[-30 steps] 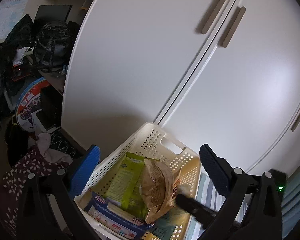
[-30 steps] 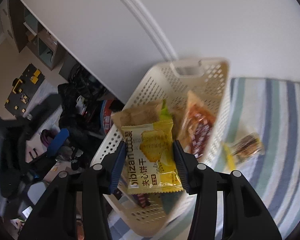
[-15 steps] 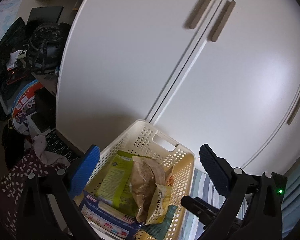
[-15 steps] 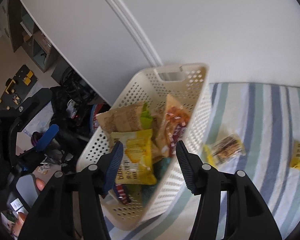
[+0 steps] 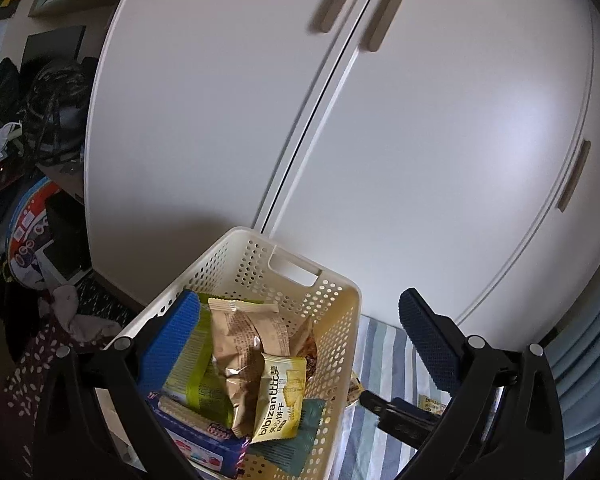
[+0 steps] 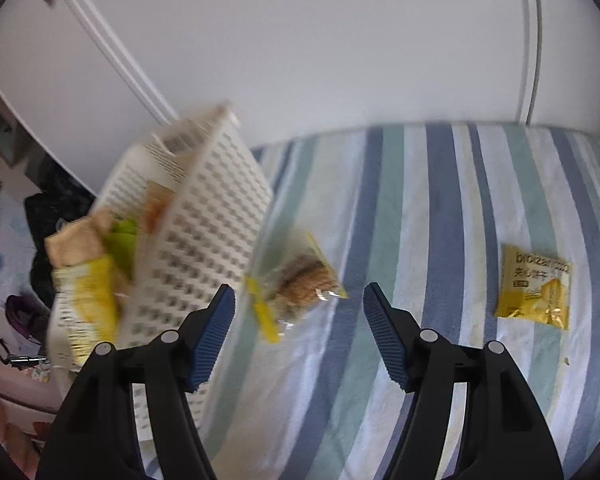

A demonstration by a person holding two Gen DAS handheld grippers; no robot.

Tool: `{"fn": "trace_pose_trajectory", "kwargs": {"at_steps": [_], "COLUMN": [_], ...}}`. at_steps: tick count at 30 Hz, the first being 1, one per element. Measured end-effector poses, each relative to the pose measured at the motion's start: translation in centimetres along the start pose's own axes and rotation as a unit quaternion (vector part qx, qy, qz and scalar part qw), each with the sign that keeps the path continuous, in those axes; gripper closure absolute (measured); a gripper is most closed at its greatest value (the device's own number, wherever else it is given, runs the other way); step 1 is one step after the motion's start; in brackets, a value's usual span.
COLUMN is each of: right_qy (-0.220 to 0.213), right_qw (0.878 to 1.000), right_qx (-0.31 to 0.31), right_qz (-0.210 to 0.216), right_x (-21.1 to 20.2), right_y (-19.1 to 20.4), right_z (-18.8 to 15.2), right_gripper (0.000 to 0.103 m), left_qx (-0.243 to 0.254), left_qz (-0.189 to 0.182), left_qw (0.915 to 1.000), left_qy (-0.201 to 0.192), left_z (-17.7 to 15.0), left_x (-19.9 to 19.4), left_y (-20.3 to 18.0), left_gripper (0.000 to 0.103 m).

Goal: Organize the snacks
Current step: 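Carry the yellow bibizan pack with the right tool into the basket and release, then move both tools back over the bedspread toward the remaining packs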

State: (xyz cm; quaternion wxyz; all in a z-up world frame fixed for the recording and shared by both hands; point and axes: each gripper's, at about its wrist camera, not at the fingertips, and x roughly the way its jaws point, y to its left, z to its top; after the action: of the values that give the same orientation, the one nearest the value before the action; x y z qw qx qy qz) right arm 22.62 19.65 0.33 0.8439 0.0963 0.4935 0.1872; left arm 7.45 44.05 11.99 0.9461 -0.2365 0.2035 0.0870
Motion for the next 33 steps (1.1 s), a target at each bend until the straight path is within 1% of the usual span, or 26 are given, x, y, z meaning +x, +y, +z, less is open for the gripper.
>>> {"fn": "trace_pose_trajectory", "kwargs": {"at_steps": [1,3,7,8,9,10,13,15,17,19,20,23,26,29,33], "right_qy": [0.006,0.008,0.001,-0.004,-0.005,-0.005,0.009,0.012,0.019,0.021,0.023,0.027,0.032,0.037,0.035], "right_qw": [1.0,1.0,0.999,0.999,0.999,0.999,0.999,0.999,0.999,0.998,0.997,0.992,0.988,0.986,0.986], "right_qx": [0.001,-0.001,-0.042,-0.042,-0.042,-0.041,-0.034,-0.035,-0.041,-0.056,-0.069,-0.108,-0.129,-0.133,-0.114], "right_qz": [-0.002,-0.008,-0.025,-0.019,-0.023,-0.032,-0.023,-0.026,-0.025,-0.029,-0.035,-0.059,-0.075,-0.098,-0.12], "right_x": [0.8,1.9,3.5,3.3,3.4,3.6,4.5,4.9,5.5,5.8,6.1,6.8,6.8,6.5,5.4], "right_y": [0.0,0.1,1.7,1.8,1.7,1.4,0.4,0.1,0.0,0.4,0.7,1.7,2.1,1.6,-1.1], "right_z": [0.2,0.6,1.4,1.4,1.6,1.7,1.5,1.4,1.3,1.3,1.3,1.1,0.6,0.2,0.1], "right_gripper": [0.035,0.024,0.021,0.019,0.018,0.018,0.018,0.018,0.018,0.015,0.012,0.011,0.011,0.011,0.011], "left_qx": [0.0,-0.002,-0.008,-0.009,-0.009,-0.009,-0.006,-0.002,0.001,0.003,0.004,0.007,0.009,0.014,0.025], "left_qz": [0.0,0.0,0.0,0.0,0.0,0.001,-0.001,-0.001,-0.002,-0.001,-0.001,-0.001,-0.002,-0.003,-0.006], "left_qw": [1.0,1.0,1.0,1.0,1.0,1.0,1.0,1.0,1.0,1.0,1.0,1.0,0.9999,0.9999,0.9996], "left_qy": [0.001,0.002,0.003,0.003,0.003,0.003,0.003,0.003,0.002,0.002,0.003,0.005,0.005,0.006,0.011], "left_z": [0.0,0.1,0.2,0.2,0.2,0.2,0.2,0.1,0.0,-0.1,-0.1,-0.2,-0.2,-0.2,-0.5], "left_x": [0.0,0.0,0.1,0.1,0.2,0.2,0.3,0.2,0.1,0.2,0.2,0.4,0.4,0.5,0.8], "left_y": [0.0,0.2,0.5,0.6,0.6,0.6,0.4,0.2,0.0,-0.1,-0.2,-0.4,-0.6,-0.9,-1.8], "left_gripper": [0.002,0.002,0.002,0.002,0.002,0.002,0.002,0.002,0.002,0.002,0.002,0.002,0.002,0.002,0.002]}}
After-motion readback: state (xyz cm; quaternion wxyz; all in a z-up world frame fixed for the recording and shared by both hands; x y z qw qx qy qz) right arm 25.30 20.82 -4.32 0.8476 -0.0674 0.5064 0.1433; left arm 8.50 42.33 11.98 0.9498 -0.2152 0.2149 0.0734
